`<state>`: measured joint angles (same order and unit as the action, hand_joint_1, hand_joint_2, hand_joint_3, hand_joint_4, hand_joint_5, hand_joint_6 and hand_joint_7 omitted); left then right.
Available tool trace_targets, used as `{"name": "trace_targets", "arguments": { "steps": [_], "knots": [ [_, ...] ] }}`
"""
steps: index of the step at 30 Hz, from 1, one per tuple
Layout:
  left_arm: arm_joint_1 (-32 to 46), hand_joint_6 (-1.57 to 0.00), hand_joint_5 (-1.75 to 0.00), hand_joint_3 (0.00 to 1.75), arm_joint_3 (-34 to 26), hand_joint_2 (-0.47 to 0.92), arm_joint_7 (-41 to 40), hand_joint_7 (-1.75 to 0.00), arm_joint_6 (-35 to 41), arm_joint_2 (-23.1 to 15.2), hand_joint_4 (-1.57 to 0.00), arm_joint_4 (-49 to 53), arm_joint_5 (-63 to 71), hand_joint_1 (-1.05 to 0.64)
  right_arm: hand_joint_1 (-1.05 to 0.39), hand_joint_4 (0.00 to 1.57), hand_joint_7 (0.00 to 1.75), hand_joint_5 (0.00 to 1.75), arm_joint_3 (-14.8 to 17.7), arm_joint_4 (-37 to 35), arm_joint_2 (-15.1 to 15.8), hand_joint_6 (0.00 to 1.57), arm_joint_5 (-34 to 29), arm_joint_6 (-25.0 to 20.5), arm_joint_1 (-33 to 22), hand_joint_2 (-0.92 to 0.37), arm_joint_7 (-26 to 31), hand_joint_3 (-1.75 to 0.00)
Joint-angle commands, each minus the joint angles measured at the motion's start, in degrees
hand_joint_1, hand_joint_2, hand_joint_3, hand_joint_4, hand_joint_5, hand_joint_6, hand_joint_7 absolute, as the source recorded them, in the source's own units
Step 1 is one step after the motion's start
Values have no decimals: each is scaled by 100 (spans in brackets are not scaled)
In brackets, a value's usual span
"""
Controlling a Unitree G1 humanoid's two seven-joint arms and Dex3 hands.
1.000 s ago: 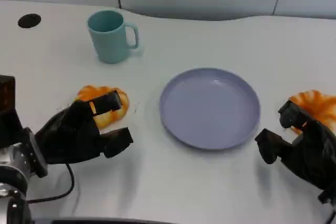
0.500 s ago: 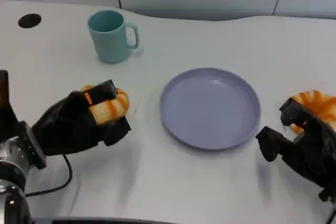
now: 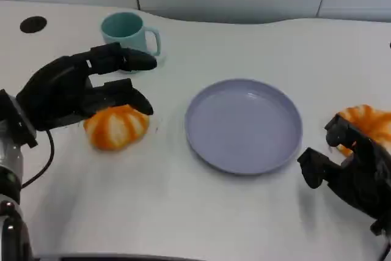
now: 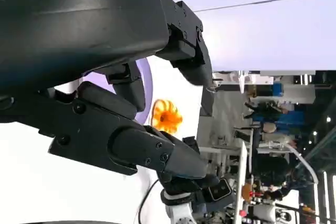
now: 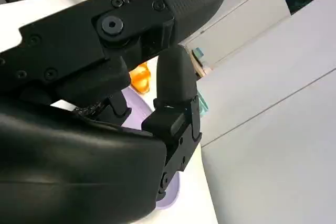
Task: Grasp the bread from the table and place it into the plate.
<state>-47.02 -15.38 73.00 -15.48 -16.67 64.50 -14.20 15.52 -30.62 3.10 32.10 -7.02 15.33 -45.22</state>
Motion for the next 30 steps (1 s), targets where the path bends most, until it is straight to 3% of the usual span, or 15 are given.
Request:
{"name": "trace_targets", "arguments": {
  "steps": [1, 12, 15, 20, 21, 22, 24, 30],
  "knots": [
    [-43, -65, -97, 2, 61, 92, -67, -37, -86, -116, -34, 7, -1, -67, -41, 89, 175, 175, 54, 47, 72, 64, 24, -14, -41, -87, 30, 0],
    [-41, -68, -96, 2, 100, 92, -79, -33, -94, -124, -34, 10, -33, -67, -41, 89, 175, 175, 55, 49, 72, 64, 24, -16, -41, -87, 31, 0],
    [-238, -61, -81, 1, 386, 86, -1353, -19, -1132, 77, -27, 58, 560, -57, -42, 89, 175, 175, 46, 36, 72, 64, -12, 62, -37, -87, 25, 0],
    [-297, -60, -75, 0, 524, 85, -1674, -12, -1437, 93, -27, 204, 648, -54, -43, 89, 175, 175, 46, 35, 72, 64, -18, 72, -37, -87, 25, 0],
    [-369, -61, -74, 0, 1380, 85, -3171, -11, -1456, 124, -27, 350, 1825, -54, -43, 89, 175, 175, 46, 25, 71, 64, -18, 78, -43, -87, 13, 0],
    [-470, -58, -53, 0, 2228, 84, -4491, -6, -1266, 164, -33, 531, 2904, -44, -42, 89, 175, 175, 44, 40, 64, 64, -14, 66, -59, -88, 19, -1],
    [-639, -53, -25, 0, 3356, 85, -6146, -1, -801, 229, -40, 823, 4296, -42, -41, 88, 175, 175, 44, 35, 52, 63, -6, 78, -69, -88, 4, -1],
    [-740, -50, -11, 0, 3751, 87, -6856, 0, -576, 280, -45, 1077, 4806, -43, -41, 89, 175, 175, 44, 22, 43, 63, -22, 113, -65, -89, -5, -1]
  ]
}}
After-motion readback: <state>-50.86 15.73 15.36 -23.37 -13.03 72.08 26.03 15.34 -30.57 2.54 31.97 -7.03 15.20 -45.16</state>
